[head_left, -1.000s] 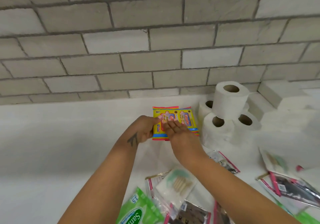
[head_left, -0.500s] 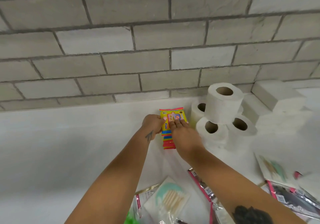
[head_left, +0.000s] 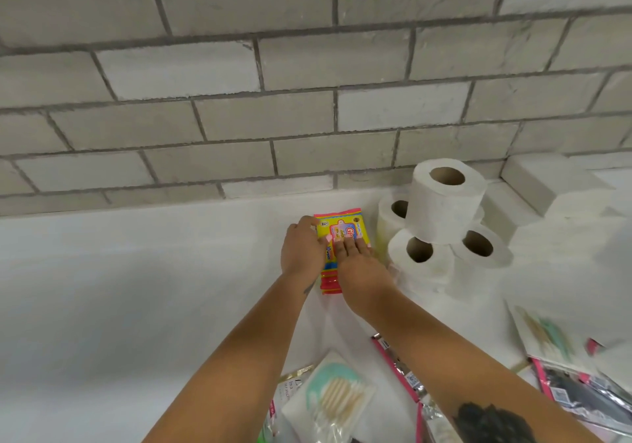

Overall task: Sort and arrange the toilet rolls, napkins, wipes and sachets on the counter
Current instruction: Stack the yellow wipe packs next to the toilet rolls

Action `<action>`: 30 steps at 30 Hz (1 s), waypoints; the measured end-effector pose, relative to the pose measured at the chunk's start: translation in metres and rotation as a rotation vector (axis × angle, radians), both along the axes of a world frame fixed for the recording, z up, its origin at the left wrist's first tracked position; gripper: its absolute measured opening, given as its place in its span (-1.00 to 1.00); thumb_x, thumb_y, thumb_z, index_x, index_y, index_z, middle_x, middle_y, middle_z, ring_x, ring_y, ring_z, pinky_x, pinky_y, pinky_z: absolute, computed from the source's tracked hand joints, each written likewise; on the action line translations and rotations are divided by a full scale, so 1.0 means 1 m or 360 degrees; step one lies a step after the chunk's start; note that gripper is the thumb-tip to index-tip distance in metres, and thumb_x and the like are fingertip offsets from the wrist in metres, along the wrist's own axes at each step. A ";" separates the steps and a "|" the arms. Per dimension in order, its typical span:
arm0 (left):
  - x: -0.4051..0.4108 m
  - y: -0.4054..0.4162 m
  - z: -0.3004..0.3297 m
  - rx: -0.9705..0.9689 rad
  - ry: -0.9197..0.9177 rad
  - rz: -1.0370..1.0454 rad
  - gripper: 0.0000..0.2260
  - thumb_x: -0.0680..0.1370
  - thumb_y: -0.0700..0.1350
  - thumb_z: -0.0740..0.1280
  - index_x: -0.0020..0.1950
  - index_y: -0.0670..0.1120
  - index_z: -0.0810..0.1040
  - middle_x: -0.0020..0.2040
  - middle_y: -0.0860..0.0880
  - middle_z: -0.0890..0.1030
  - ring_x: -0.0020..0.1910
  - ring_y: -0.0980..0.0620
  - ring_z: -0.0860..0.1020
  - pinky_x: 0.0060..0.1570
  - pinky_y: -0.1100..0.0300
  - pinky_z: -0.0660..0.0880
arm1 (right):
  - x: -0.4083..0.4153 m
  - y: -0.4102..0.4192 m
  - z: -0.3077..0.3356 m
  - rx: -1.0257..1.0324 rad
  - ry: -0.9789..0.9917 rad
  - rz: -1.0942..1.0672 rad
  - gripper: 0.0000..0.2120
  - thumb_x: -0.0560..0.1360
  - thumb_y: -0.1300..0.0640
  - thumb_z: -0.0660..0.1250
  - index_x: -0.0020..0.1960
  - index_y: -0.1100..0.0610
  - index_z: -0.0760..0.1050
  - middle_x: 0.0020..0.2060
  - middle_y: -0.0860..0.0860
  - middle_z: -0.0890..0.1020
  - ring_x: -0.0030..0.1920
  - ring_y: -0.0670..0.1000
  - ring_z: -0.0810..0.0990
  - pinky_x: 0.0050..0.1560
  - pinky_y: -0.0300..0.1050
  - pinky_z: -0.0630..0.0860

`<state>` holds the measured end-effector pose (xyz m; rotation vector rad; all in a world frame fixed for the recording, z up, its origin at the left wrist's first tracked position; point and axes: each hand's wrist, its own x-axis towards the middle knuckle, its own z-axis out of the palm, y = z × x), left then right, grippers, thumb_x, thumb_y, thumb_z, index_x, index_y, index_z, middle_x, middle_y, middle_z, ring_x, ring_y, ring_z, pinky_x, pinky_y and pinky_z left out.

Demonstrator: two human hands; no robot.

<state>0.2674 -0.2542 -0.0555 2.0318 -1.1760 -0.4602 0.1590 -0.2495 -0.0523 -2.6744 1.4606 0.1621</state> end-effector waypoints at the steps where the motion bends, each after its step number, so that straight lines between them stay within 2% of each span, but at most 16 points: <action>1: 0.000 0.001 -0.001 -0.0002 -0.0108 -0.0031 -0.72 0.57 -0.12 0.26 0.28 -0.04 0.47 0.17 -0.08 0.51 0.09 -0.04 0.54 -0.02 0.16 0.48 | 0.000 0.001 -0.001 0.0018 0.0021 -0.0002 -0.36 0.60 0.22 0.09 0.52 0.26 -0.23 0.52 0.20 -0.09 0.52 0.22 -0.13 0.49 0.06 -0.09; 3: -0.001 0.002 -0.003 0.0045 -0.0232 -0.0092 -0.71 0.59 -0.08 0.20 0.31 0.00 0.48 0.21 -0.09 0.48 0.12 -0.07 0.53 0.08 0.08 0.50 | -0.001 0.002 -0.001 0.0058 0.0052 -0.0008 -0.35 0.60 0.23 0.08 0.51 0.26 -0.27 0.52 0.19 -0.15 0.52 0.22 -0.19 0.48 0.06 -0.14; 6: -0.001 0.007 0.001 0.0070 -0.0307 -0.0151 -0.65 0.61 -0.06 0.17 0.41 0.00 0.38 0.28 -0.11 0.44 0.22 -0.10 0.49 0.17 0.04 0.46 | -0.006 0.004 0.004 0.0073 0.0000 0.0015 -0.35 0.59 0.25 0.06 0.51 0.24 -0.28 0.52 0.17 -0.18 0.51 0.20 -0.21 0.48 0.05 -0.16; 11: 0.006 0.030 0.019 -0.0061 -0.0215 -0.0135 -0.67 0.60 -0.06 0.22 0.37 0.00 0.41 0.29 -0.08 0.45 0.23 -0.07 0.47 0.20 0.06 0.42 | -0.009 0.018 0.020 0.0013 -0.0113 0.0141 -0.35 0.57 0.24 0.07 0.52 0.24 -0.24 0.53 0.17 -0.15 0.52 0.19 -0.16 0.51 0.04 -0.11; 15: 0.016 0.060 0.030 -0.0099 -0.0176 -0.0122 -0.67 0.58 -0.05 0.25 0.35 -0.01 0.41 0.26 -0.06 0.47 0.18 -0.07 0.51 0.23 0.07 0.41 | -0.014 0.042 0.036 0.0045 -0.0315 0.0171 -0.32 0.54 0.25 0.10 0.53 0.19 -0.21 0.53 0.12 -0.11 0.53 0.13 -0.14 0.50 -0.04 -0.12; 19: 0.025 0.099 0.035 -0.0092 -0.0170 -0.0108 -0.67 0.57 -0.04 0.27 0.33 -0.02 0.42 0.26 -0.04 0.47 0.11 -0.04 0.55 0.14 0.20 0.37 | -0.020 0.070 0.043 0.0103 -0.0502 0.0164 -0.32 0.53 0.31 0.11 0.54 0.13 -0.16 0.54 0.02 -0.06 0.54 0.01 -0.09 0.47 -0.17 -0.07; 23: 0.030 0.145 0.036 0.0036 -0.0142 -0.0062 -0.68 0.57 -0.04 0.28 0.32 -0.01 0.43 0.26 -0.01 0.46 0.00 0.06 0.53 0.02 0.31 0.29 | -0.026 0.097 0.042 0.0139 -0.0567 0.0242 -0.34 0.54 0.25 0.14 0.54 0.12 -0.10 0.54 0.02 0.02 0.53 -0.01 0.00 0.44 -0.23 -0.02; 30: 0.029 0.220 0.031 0.0182 -0.0129 0.0039 -0.65 0.54 -0.05 0.33 0.31 -0.05 0.46 0.28 -0.07 0.49 0.13 -0.01 0.55 0.01 0.31 0.32 | -0.036 0.133 0.039 0.0135 -0.0644 0.0390 -0.36 0.53 0.19 0.21 0.53 0.11 0.02 0.50 0.02 0.19 0.47 -0.01 0.19 0.37 -0.22 0.17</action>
